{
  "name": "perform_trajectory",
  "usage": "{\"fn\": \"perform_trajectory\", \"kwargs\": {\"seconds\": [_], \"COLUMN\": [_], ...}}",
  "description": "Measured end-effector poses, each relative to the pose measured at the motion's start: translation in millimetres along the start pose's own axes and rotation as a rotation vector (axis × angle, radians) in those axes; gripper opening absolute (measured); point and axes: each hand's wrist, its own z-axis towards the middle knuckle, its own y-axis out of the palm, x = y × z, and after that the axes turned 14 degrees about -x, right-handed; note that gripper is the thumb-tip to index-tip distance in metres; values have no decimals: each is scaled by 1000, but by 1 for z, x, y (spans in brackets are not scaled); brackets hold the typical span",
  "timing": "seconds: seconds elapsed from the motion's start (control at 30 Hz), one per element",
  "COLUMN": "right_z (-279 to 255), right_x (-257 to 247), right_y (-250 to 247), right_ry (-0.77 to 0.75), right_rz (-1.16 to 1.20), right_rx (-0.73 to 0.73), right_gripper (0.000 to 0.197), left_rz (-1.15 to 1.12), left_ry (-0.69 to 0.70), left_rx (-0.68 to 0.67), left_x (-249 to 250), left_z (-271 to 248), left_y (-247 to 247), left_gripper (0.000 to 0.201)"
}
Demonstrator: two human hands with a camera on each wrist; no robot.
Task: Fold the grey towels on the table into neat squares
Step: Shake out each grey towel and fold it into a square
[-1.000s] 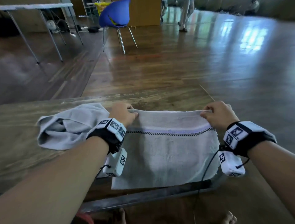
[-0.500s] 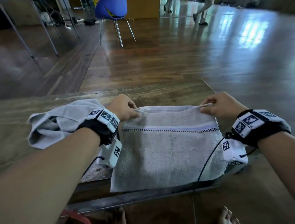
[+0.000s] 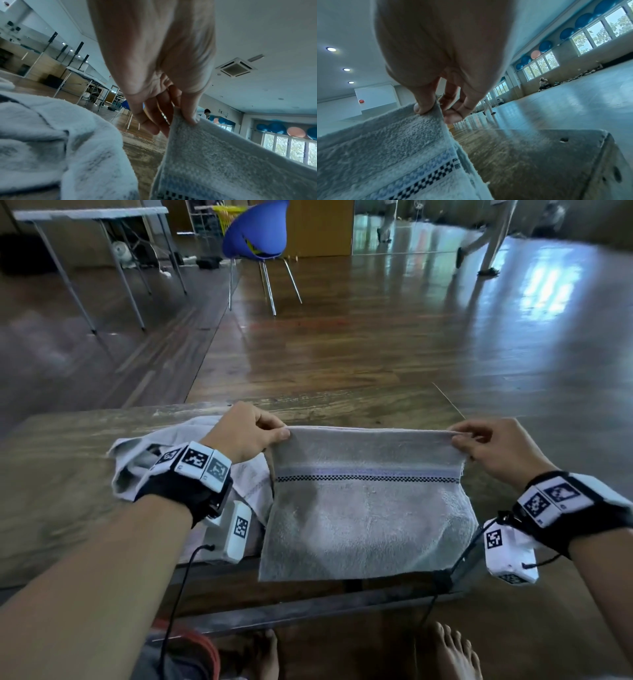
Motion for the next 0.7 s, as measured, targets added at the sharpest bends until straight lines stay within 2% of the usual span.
{"fn": "perform_trajectory", "kwargs": {"seconds": [0.1, 0.2, 0.3, 0.5, 0.7], "right_z": [-2, -3, -5, -7, -3], "right_x": [-2, -3, -3, -5, -4], "right_y": [-2, -2, -3, -6, -5], "right_ry": [-29, -30, 0, 72, 101], "right_rz": [9, -6, -35, -33, 11], "right_rx": [22, 31, 18, -17, -73], "right_gripper": [42, 36, 33, 22, 30], "left_rz": [7, -16, 22, 102, 136], "left_ry": [64, 80, 94, 126, 111], "left_rx": [11, 18, 22, 46, 57], "left_x": [3, 5, 5, 8, 6], "left_z": [-6, -11, -15, -21, -19], "left_y": [-6, -8, -7, -5, -3], "left_gripper": [15, 5, 14, 12, 12]}}
